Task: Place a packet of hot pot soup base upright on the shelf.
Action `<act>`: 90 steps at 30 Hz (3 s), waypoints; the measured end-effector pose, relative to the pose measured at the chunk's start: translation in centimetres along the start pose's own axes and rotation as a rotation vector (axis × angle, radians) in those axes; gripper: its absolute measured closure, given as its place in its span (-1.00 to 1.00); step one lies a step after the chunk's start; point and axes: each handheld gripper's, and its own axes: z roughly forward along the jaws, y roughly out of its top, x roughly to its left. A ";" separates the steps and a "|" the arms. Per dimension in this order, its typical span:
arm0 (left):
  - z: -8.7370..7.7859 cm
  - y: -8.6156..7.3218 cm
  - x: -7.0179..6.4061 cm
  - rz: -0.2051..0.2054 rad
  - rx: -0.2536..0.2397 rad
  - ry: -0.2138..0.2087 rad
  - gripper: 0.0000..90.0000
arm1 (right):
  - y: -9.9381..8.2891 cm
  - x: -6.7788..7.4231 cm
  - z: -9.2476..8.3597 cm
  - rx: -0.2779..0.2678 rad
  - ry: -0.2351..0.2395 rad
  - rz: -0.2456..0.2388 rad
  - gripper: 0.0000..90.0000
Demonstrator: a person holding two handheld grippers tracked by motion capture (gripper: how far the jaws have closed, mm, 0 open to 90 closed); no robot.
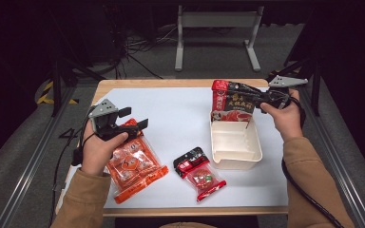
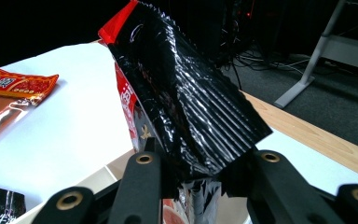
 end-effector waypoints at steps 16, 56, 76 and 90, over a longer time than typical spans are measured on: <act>-0.5 -1.1 0.2 -0.008 0.037 0.011 -0.58 | 0.0 0.5 -0.3 0.004 -0.005 -0.001 0.35; -4.1 -2.7 3.1 0.012 0.082 0.028 -0.64 | -5.0 3.7 -7.7 0.029 -0.050 0.037 -0.29; -6.0 -5.1 5.7 -0.031 0.096 0.131 -0.67 | -8.0 3.3 -9.3 0.001 -0.061 0.073 -0.33; -5.1 -8.8 9.8 -0.109 0.085 0.202 -0.59 | -9.0 2.6 -9.5 0.018 -0.084 0.078 -0.33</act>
